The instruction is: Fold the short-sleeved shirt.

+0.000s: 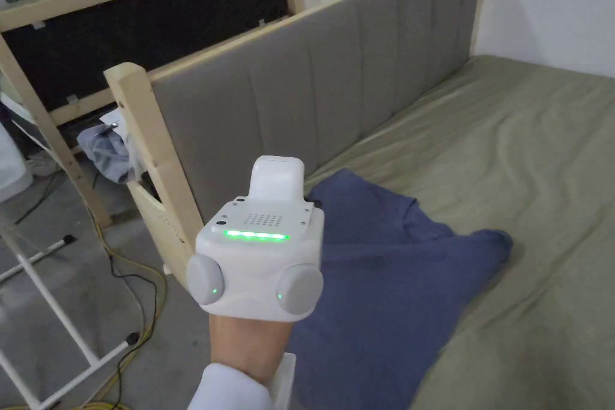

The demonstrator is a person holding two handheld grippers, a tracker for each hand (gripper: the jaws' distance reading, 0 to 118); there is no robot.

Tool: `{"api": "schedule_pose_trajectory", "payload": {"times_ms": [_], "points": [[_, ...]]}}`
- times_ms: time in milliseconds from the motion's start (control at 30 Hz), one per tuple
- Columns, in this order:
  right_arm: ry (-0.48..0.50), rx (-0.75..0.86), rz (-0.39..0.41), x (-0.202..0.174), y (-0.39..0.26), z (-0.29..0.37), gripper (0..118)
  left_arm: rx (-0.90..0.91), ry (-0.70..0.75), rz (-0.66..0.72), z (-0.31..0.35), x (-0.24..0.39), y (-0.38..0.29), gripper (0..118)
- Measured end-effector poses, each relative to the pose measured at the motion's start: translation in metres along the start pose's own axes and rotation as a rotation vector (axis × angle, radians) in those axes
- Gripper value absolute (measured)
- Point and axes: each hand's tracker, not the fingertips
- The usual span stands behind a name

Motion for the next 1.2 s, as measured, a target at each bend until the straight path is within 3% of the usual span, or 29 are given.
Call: {"api": "schedule_pose_trajectory", "payload": {"times_ms": [200, 300, 333, 367, 400, 467, 567, 733, 800, 867, 900, 967, 1033, 1133, 1200], "points": [[-0.042, -0.106, 0.054, 0.027, -0.035, -0.023, 0, -0.416, -0.224, -0.041, -0.137, 0.056, -0.014, 0], [-0.054, -0.163, 0.044, 0.038, -0.055, -0.035, 0, -0.565, -0.315, 0.043, -0.191, 0.068, -0.035, 1], [-0.065, -0.188, 0.037, 0.044, -0.063, -0.04, 0, -0.613, -0.322, 0.055, -0.21, 0.074, -0.042, 40], [-0.066, -0.209, 0.039, 0.048, -0.07, -0.043, 0, -0.645, -0.271, 0.015, -0.224, 0.076, -0.049, 93], [-0.078, -0.227, 0.047, 0.05, -0.075, -0.045, 0, -0.69, -0.246, -0.028, -0.237, 0.08, -0.057, 118], [-0.083, -0.244, 0.058, 0.057, -0.084, -0.049, 0, -0.661, -0.211, -0.07, -0.25, 0.085, -0.068, 109], [-0.095, -0.264, 0.051, 0.064, -0.092, -0.053, 0, -0.729, -0.196, -0.101, -0.27, 0.088, -0.077, 118], [-0.099, -0.277, 0.022, 0.07, -0.095, -0.058, 0, -0.751, -0.196, -0.111, -0.284, 0.093, -0.08, 118], [-0.098, -0.277, 0.007, 0.073, -0.095, -0.058, 0, -0.734, -0.185, -0.131, -0.277, 0.097, -0.079, 113], [-0.097, -0.277, 0.005, 0.075, -0.095, -0.056, 0, -0.723, -0.211, -0.112, -0.273, 0.094, -0.074, 92], [-0.099, -0.278, 0.011, 0.076, -0.095, -0.054, 0, -0.716, -0.228, -0.115, -0.265, 0.094, -0.068, 74], [-0.101, -0.278, 0.009, 0.079, -0.094, -0.051, 0, -0.684, -0.238, -0.138, -0.255, 0.092, -0.06, 8], [-0.107, -0.275, -0.003, 0.084, -0.093, -0.047, 0, -0.674, -0.222, -0.149, -0.254, 0.083, -0.06, 4], [-0.121, -0.281, -0.019, 0.094, -0.093, -0.042, 0, -0.67, -0.243, -0.023, -0.253, 0.074, -0.062, 4], [-0.135, -0.281, -0.02, 0.101, -0.093, -0.037, 0, -0.657, -0.246, -0.047, -0.252, 0.072, -0.06, 4]]}}
